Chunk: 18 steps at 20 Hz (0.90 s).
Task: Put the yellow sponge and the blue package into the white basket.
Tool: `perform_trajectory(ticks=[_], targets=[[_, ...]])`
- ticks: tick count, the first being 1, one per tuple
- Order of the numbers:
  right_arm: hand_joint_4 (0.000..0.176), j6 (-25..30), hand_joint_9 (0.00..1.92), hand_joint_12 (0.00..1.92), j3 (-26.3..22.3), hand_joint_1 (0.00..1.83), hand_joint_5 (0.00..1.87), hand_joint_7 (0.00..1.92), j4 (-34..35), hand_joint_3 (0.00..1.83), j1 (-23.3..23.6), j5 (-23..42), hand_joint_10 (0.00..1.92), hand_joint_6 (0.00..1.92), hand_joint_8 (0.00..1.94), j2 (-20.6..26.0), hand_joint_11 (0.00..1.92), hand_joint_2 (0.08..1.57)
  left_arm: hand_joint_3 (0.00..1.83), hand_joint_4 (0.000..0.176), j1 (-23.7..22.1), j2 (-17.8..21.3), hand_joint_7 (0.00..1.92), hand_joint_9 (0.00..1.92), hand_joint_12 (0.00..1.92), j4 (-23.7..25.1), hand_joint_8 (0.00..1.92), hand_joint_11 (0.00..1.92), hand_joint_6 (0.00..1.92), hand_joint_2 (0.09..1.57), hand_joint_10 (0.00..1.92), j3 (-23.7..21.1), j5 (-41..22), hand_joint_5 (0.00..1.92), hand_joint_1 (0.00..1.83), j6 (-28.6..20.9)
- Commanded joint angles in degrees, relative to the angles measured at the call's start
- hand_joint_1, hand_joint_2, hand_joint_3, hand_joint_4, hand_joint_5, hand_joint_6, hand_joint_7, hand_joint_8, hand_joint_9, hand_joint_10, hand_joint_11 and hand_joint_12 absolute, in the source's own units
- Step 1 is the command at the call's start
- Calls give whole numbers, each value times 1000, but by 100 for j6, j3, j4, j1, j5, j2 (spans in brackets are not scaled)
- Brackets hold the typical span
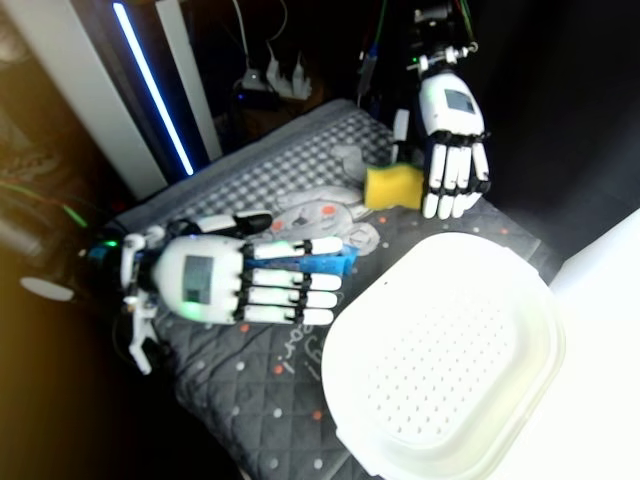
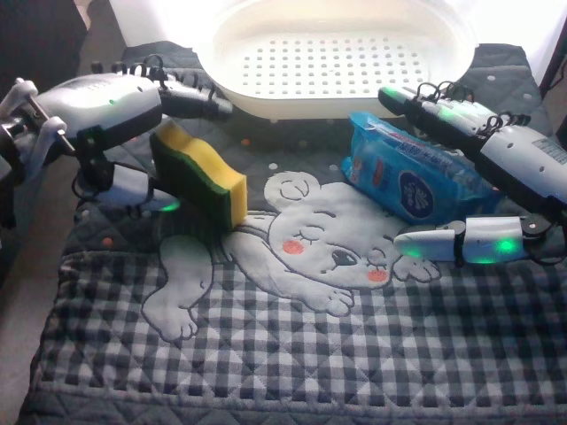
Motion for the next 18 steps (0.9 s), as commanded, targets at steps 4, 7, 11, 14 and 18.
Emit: perform_trajectory(ticks=[4, 7, 11, 14, 18], targets=[[51, 23, 921, 1048, 107, 1312, 692, 773, 94, 3, 49, 607, 125, 14, 28, -78, 626, 1052, 1, 8, 96, -15, 259, 162, 184, 71, 4, 40, 6, 1001, 6, 100, -570, 391, 1200, -404], [0, 23, 1113, 1031, 156, 1274, 889, 1078, 125, 2, 49, 547, 688, 960, 927, -125, 921, 1114, 0, 0, 148, -161, 695, 573, 771, 63, 3, 112, 769, 1126, 2, 196, -552, 931, 1171, -462], [0, 117, 1291, 981, 213, 1281, 1036, 1248, 127, 0, 50, 545, 429, 772, 650, -138, 1010, 1054, 0, 0, 160, -331, 913, 1013, 1489, -68, 1122, 320, 705, 1100, 176, 326, -628, 1130, 1235, -467], [0, 340, 1433, 1045, 355, 1295, 1117, 1316, 15, 1, 219, 551, 227, 614, 565, -130, 1067, 1023, 0, 0, 70, -337, 1021, 952, 1637, -194, 1117, 496, 431, 1068, 840, 379, -865, 1205, 1270, -467], [0, 390, 1489, 911, 428, 1293, 1163, 1340, -451, 1, 723, 551, 93, 549, 507, -47, 1122, 1012, 0, 0, -294, -273, 656, 525, 1920, -421, 1887, 421, 457, 1001, 1915, 362, -1645, 1274, 1214, -469]])
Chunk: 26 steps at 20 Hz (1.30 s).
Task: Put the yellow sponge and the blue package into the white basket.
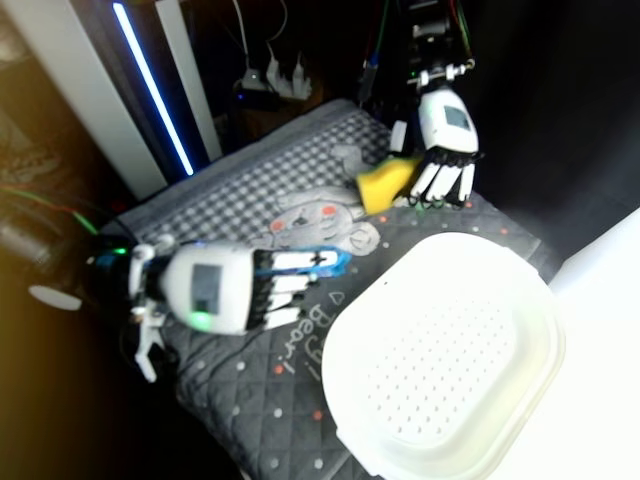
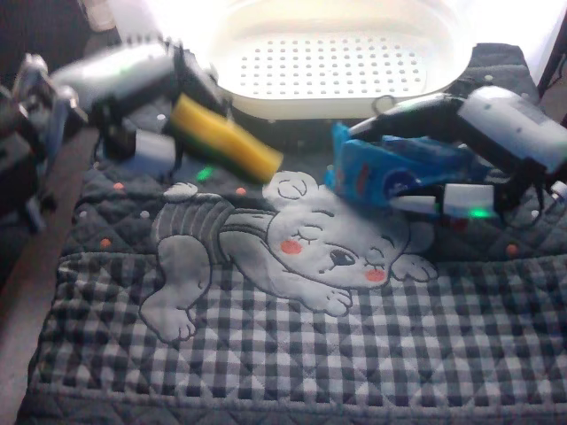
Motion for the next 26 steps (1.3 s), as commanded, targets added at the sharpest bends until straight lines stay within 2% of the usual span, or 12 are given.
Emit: perform_trajectory(ticks=[1, 3, 4, 7, 12, 13, 15, 19, 22, 23, 25, 26], targets=[[0, 64, 1519, 892, 36, 1297, 1200, 1365, 155, 0, 239, 856, 75, 483, 461, 146, 1155, 1003, 4, 0, -171, 90, 859, 744, 1919, -143, 1477, 559, 417, 1094, 1633, -22, -1122, 1161, 1260, -17], [0, 64, 1524, 810, 85, 1304, 1181, 1367, -38, 0, 705, 921, 37, 492, 470, 254, 1188, 1006, 0, 0, -533, 93, 1154, 1051, 1213, -12, 604, 1028, 911, 1073, 1132, -51, -1611, 916, 1389, -15], [0, 59, 1267, 751, 127, 1384, 1094, 1384, -103, 5, 916, 932, 696, 633, 163, 277, 1101, 1013, 0, 0, -731, 82, 1228, 1180, 1221, 74, 685, 1062, 682, 1039, 842, -49, -1746, 1078, 1310, -13], [0, -12, 1137, 921, 447, 1408, 955, 1094, -42, 0, 1662, 913, 924, 938, 592, 223, 1004, 1066, 2, 0, -1451, -60, 1103, 1121, 940, 151, 752, 1126, 806, 1060, 967, 80, -1547, 971, 1395, 287], [8, -307, 1404, 1011, 1293, 1264, 1133, 1263, 201, 2, 2424, 101, 270, 698, 534, -185, 1117, 1029, 3, 0, -2140, -1191, 1154, 1212, 987, -50, 809, 1026, 735, 1057, 469, 1495, -463, 1067, 1265, 36], [0, -306, 1439, 1011, 1596, 1270, 1099, 1254, 306, 1, 2469, -161, 211, 703, 606, -422, 1130, 1037, 0, 0, -2219, -1397, 1161, 1086, 959, 53, 671, 1012, 718, 1059, 959, 1790, -161, 1027, 1368, -147], [0, -304, 1099, 1152, 2236, 1387, 965, 1122, 430, 0, 2474, -865, 1061, 773, 666, -886, 968, 1072, 0, 0, -2314, -1853, 1227, 1256, 843, 58, 652, 1071, 750, 1046, 363, 2383, 590, 1077, 1269, -156], [0, -302, 1386, 908, 3089, 1292, 1033, 1222, 222, 1, 2474, -2113, 306, 704, 765, -1498, 1139, 1056, 0, 0, -2310, -2527, 1140, 1129, 881, 140, 713, 1068, 669, 1052, 1023, 3373, 1646, 1008, 1399, -383], [0, -203, 1205, 884, 3311, 1406, 1065, 1240, 222, 0, 2474, -2524, 931, 591, 479, -1613, 1083, 1028, 3, 0, -2287, -2761, 1072, 1038, 794, 246, 791, 979, 829, 1081, 1111, 3638, 1995, 943, 1389, -383], [0, -203, 1282, 835, 3327, 1303, 1077, 1257, 219, 6, 2474, -2573, 511, 686, 589, -1615, 1130, 1036, 1, 0, -2268, -2757, 1061, 1033, 1369, 245, 765, 872, 750, 1076, 979, 3638, 1989, 984, 1475, -385], [0, -203, 1203, 838, 3323, 1394, 1075, 1212, 184, 2, 2472, -2612, 883, 627, 524, -1613, 1058, 1028, 0, 0, -2221, -2706, 1029, 1007, 862, 229, 862, 910, 900, 1090, 1100, 3635, 1956, 943, 1388, -394], [0, -203, 883, 805, 3277, 1185, 912, 941, 183, 0, 2472, -2610, 381, 1028, 187, -1611, 655, 1140, 0, 0, -2168, -2651, 804, 730, 695, 218, 330, 558, 332, 1102, 456, 3616, 1887, 794, 1293, -553]])
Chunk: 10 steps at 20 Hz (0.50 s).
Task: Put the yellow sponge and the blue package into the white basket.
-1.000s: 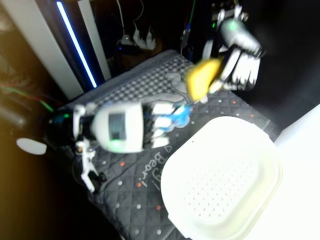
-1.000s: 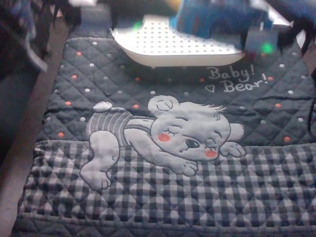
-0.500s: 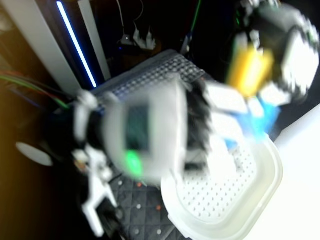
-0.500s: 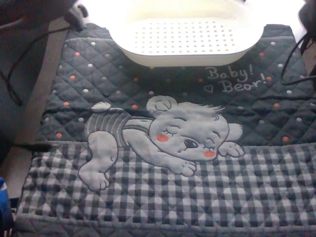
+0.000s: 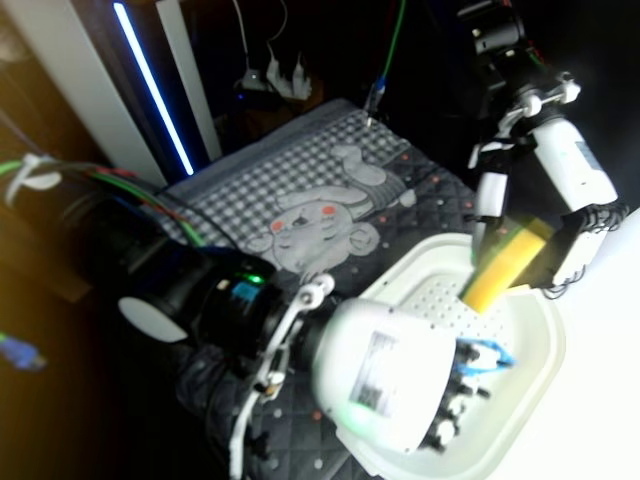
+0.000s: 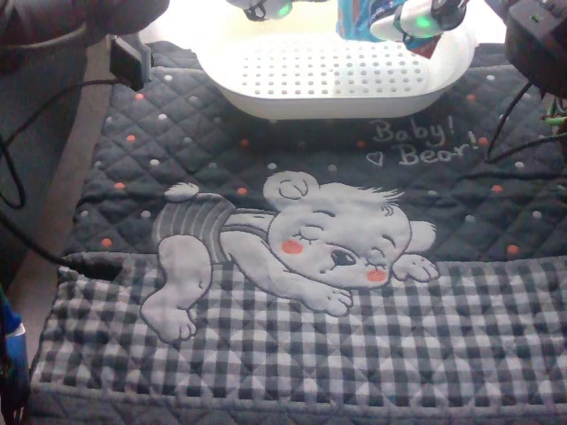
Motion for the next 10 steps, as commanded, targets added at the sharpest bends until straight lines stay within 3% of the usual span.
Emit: perform_trajectory(ticks=[1, 2, 3, 5, 8, 10], targets=[[0, 39, 554, 916, -11, 940, 550, 591, 120, 0, 66, 720, 104, 385, 37, 95, 233, 1155, 0, 0, 36, 119, 515, 428, 522, -56, 74, 246, 84, 1069, 123, 39, -697, 616, 1250, -203], [140, 41, 165, 474, -50, 700, 279, 203, 92, 0, 65, 721, 20, 102, 7, 105, 46, 1073, 0, 139, 114, 180, 102, 85, 104, -57, 14, 48, 20, 1000, 24, 13, -780, 255, 1043, -337], [169, 74, 44, 94, -77, 603, 139, 40, 92, 0, 65, 723, 3, 21, 1, 178, 8, 1003, 0, 169, 182, 210, 20, 16, 20, -71, 2, 9, 3, 926, 4, -3, -843, 85, 974, -400], [176, 129, 16, 7, -329, 559, 46, 1, 80, 0, 48, 881, 4, 0, 0, 448, 8, 963, 0, 176, 411, 386, 0, 0, 0, -70, 0, 0, 0, 896, 0, -160, -1149, 3, 893, -678], [176, 129, 0, 0, -1101, 600, 0, 0, -30, 0, -138, 1346, 0, 0, 0, 1008, 0, 938, 0, 176, 970, 1153, 0, 0, 0, -643, 0, 0, 0, 856, 0, -1163, -2245, 0, 883, -691], [176, 129, 0, 0, -1723, 633, 0, 0, -43, 0, -429, 2001, 0, 0, 0, 1506, 0, 934, 0, 176, 1502, 1691, 0, 0, 0, -1076, 0, 0, 0, 852, 0, -1857, -3076, 0, 938, -545]])
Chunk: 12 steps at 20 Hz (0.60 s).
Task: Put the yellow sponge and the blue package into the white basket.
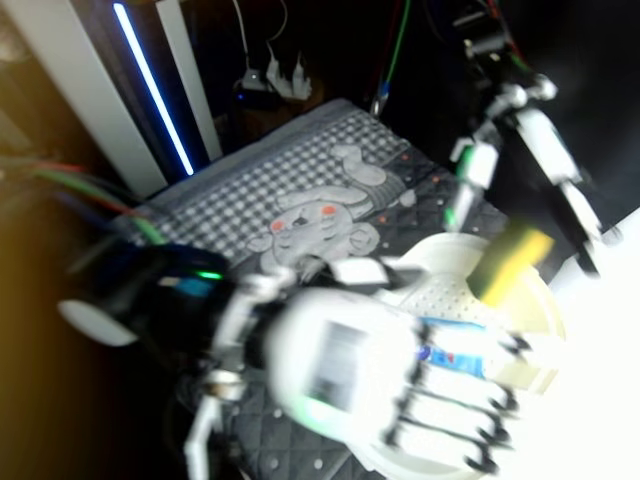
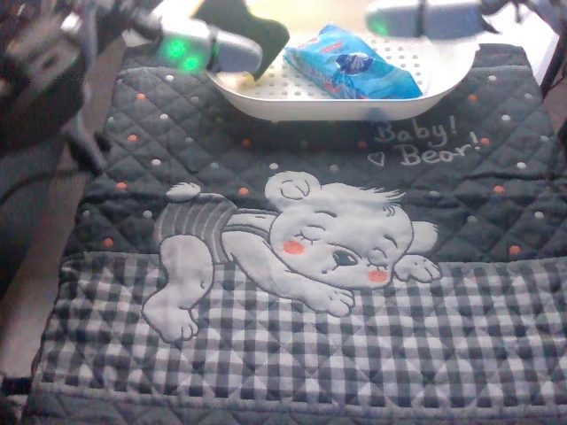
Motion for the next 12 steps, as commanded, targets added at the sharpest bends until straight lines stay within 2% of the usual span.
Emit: perform_trajectory(ticks=[1, 2, 3, 5, 6, 9, 11, 12], targets=[[176, 35, 0, 0, -300, 633, 0, 0, 133, 0, -141, 1361, 0, 0, 0, 364, 0, 934, 0, 176, 200, 375, 0, 0, 0, -289, 0, 0, 0, 852, 0, -306, -1472, 0, 938, 98], [176, 35, 0, 0, -681, 631, 8, 0, 166, 0, -383, 1911, 0, 3, 0, 652, 0, 915, 0, 176, 433, 707, 0, 0, 0, -324, 0, 0, 0, 841, 0, -745, -1850, 0, 904, 141], [176, 34, 0, 0, -979, 682, 39, 0, 219, 0, -571, 2264, 0, 13, 0, 875, 0, 904, 0, 176, 568, 906, 0, 0, 0, -324, 0, 0, 0, 849, 0, -993, -2086, 0, 868, 168], [176, 34, 0, 0, -1748, 725, 41, 0, 459, 0, -1336, 3492, 0, 11, 0, 1410, 0, 911, 0, 176, 1191, 1582, 0, 0, 0, -449, 0, 0, 0, 820, 0, -1907, -3079, 0, 829, 368], [176, 34, 0, 0, -1994, 721, 40, 0, 618, 0, -1747, 3947, 0, 8, 0, 1576, 0, 900, 0, 176, 1500, 1781, 0, 0, 0, -563, 0, 0, 0, 819, 0, -2231, -3517, 0, 821, 504], [176, 33, 0, 0, -2646, 708, 30, 0, 1104, 0, -2861, 5098, 0, 2, 0, 1932, 0, 884, 0, 176, 2277, 2202, 0, 0, 0, -750, 0, 0, 0, 785, 0, -2969, -4747, 0, 752, 767], [176, 34, 0, 0, -2912, 717, 13, 0, 1284, 0, -3345, 5584, 0, 0, 0, 2026, 0, 893, 0, 176, 2767, 2424, 0, 0, 0, -914, 0, 0, 0, 806, 0, -3353, -5324, 0, 723, 987], [176, 34, 0, 0, -3055, 749, 16, 0, 1342, 0, -3588, 5822, 0, 2, 0, 2060, 0, 891, 0, 165, 3033, 2520, 0, 0, 0, -976, 0, 0, 0, 800, 0, -3516, -5632, 0, 729, 1024]])
